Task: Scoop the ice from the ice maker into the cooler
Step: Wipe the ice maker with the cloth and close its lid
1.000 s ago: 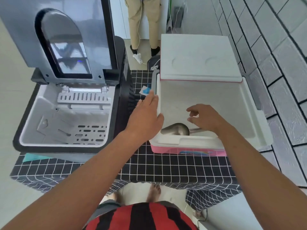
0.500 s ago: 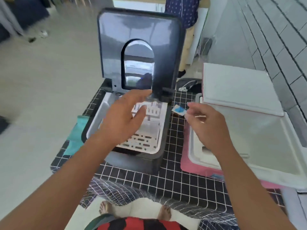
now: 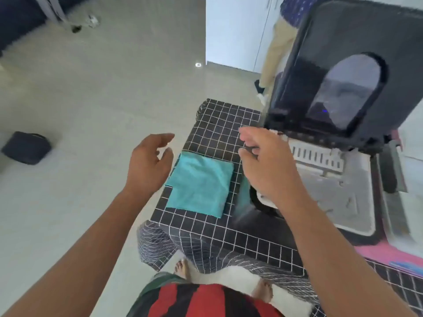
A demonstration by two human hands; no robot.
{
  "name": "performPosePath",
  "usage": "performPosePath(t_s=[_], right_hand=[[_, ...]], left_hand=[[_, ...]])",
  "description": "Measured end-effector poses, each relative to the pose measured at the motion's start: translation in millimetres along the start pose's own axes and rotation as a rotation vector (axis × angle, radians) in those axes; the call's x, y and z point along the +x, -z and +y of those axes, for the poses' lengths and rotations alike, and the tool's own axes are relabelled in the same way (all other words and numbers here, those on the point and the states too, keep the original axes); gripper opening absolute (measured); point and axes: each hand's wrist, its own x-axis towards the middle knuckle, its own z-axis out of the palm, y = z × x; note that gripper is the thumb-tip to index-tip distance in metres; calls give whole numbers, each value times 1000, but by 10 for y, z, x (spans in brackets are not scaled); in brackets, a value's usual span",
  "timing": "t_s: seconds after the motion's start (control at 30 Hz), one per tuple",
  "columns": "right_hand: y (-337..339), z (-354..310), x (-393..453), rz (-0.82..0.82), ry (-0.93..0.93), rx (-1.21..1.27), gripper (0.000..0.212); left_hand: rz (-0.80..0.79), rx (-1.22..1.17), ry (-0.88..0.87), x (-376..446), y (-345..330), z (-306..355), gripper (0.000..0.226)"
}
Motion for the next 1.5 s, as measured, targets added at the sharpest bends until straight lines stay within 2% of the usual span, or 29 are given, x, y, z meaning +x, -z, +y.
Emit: performPosePath(t_s=[0.17,0.3,0.47,0.53,0.6,0.7,0.8,0.9,1.0,1.07,1.13,1.2,1.27,1.5], right_hand=[[-945,-19,315,-17,-161,-97,45],[-1557,282,522,-94,-402,-181,50],[-2078,826,638,-115,-676,-249,61],[-2215,1031,646,-80,-792,-213,71],[-2311,1199,647,-28,-862,-174,77],[-2394,1351,642,-13,-804,-245,82],[-2444,1417,685,-34,-710,-334,79],[-2484,1423,756,-63,-722,-436,56],[-2456,1355,743,-32,-730,-448,23],[-2391,1279,679,9,-704,-419,11],[-2293,1173,616,62,-666,-383,6],[-2163,1033,578,106,-623,-343,6],[-2018,839,568,123,-555,-271,11],[-1382,-39,680,210,-339,58,5]], left_hand=[[-230,85,50,290,-157,-807,31],[-437,205,47,516,-533,-1263,34],[-692,528,-11,773,-1015,-1645,72],[-734,640,-4,791,-1129,-1746,89],[-711,665,-42,771,-1197,-1819,96],[-620,582,-41,777,-1241,-1873,89],[-578,549,9,799,-1271,-1855,61],[-533,473,-14,816,-1272,-1831,31],[-617,257,-11,825,-1209,-1811,17],[-689,67,89,843,-1138,-1789,21],[-727,-105,266,882,-1054,-1765,18],[-780,-232,355,934,-939,-1712,18],[-808,-367,382,983,-785,-1615,22],[-797,-726,341,1297,-172,-998,42]])
